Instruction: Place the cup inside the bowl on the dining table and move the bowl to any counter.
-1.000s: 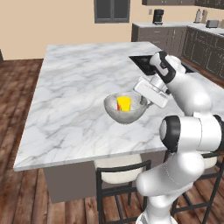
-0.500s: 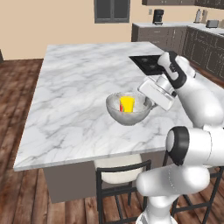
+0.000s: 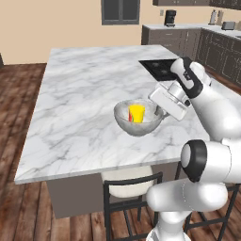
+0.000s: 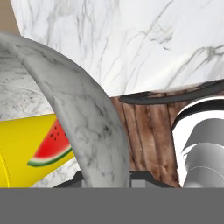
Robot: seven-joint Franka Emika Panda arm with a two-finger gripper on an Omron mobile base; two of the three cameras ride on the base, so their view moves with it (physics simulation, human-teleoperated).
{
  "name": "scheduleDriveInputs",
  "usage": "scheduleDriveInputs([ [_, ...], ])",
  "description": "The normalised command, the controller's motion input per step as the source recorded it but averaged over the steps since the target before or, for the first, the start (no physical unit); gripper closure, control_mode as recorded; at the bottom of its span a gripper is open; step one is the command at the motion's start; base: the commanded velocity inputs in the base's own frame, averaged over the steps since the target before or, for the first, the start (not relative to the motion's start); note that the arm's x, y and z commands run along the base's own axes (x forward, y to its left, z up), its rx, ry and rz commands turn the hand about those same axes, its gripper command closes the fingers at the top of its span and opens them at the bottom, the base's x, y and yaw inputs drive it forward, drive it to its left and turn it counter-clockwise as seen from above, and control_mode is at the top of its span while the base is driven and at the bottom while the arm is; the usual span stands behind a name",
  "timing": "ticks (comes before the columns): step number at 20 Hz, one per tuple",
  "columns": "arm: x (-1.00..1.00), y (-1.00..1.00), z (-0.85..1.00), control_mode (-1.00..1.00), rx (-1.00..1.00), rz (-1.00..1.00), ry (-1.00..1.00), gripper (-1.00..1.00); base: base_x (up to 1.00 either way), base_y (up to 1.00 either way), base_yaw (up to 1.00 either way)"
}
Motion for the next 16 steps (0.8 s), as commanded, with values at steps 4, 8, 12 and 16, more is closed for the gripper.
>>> scheduleDriveInputs([
  [4,0.0,0.0,0.0,-1.0,0.0,0.0,0.0,1.0,0.0,0.0,0.0],
  [8,0.0,0.0,0.0,1.0,0.0,0.0,0.0,1.0,0.0,0.0,0.0],
  [12,0.0,0.0,0.0,1.0,0.0,0.0,0.0,1.0,-0.37,-0.13,0.0],
  [16,0.0,0.0,0.0,1.0,0.0,0.0,0.0,1.0,-0.72,-0.43,0.0],
])
